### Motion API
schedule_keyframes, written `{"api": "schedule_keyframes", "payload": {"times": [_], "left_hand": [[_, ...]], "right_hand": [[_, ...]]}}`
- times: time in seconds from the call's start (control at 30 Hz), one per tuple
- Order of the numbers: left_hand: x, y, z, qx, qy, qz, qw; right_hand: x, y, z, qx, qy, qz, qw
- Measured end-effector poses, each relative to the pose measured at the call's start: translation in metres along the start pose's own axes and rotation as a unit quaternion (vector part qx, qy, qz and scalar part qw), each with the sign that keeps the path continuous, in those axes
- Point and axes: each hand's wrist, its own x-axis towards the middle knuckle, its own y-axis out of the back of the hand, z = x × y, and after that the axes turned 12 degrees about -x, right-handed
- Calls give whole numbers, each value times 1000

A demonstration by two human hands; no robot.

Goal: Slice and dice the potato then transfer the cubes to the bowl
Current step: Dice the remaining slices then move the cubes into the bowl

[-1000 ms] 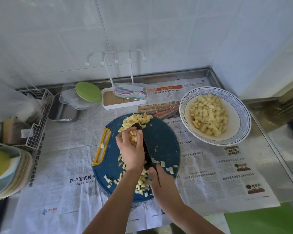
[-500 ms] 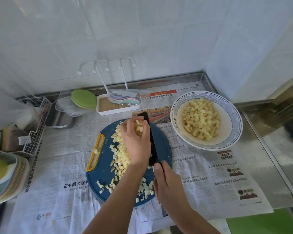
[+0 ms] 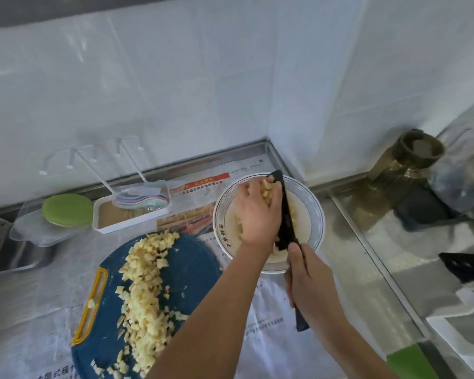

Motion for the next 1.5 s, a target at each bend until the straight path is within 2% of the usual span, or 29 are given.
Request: {"api": "schedule_keyframes", "payload": {"times": [0.1,0.17,0.23,0.3,0.43,0.5,0.67,0.77,0.87,1.0,1.1,1.2,1.33,1.4,1.5], "left_hand": [[6,-16,-25,91,35,-32,995],[5,-17,-32,96,65,-42,992],[4,-15,-29,80,61,-69,993],[3,-12,-20,55,25,-106,993],[-4,-7,2,-6,-106,-196,975],[-5,-6,1,12,-124,-235,964],[-8,4,-18,64,-5,-232,971],[-18,15,-17,67,-75,-263,960],[-28,24,-18,123,-146,-279,941],[-29,35,-35,131,-95,-250,955],[-31,54,-46,49,-104,-135,984],[-34,86,-59,33,-133,-36,990],[-44,143,-80,46,-130,12,990],[-49,170,-94,79,-79,56,992],[-57,202,-120,110,47,88,989]], "right_hand": [[5,17,0,52,-25,15,998],[8,26,-1,68,-28,21,997],[11,32,1,67,-28,18,997],[13,33,4,57,-31,4,998],[9,30,5,52,-34,-20,998],[6,27,4,52,-30,-25,998],[8,26,2,61,-34,-11,997],[14,25,2,73,-46,-3,996],[18,24,0,87,-53,0,995],[16,23,-3,79,-31,20,996],[10,20,-6,12,22,25,999],[-2,7,-8,-31,87,-11,996],[-21,-32,1,-190,176,-42,965],[-25,-59,5,-273,200,-58,939],[-15,-100,5,-375,203,-73,901]]}}
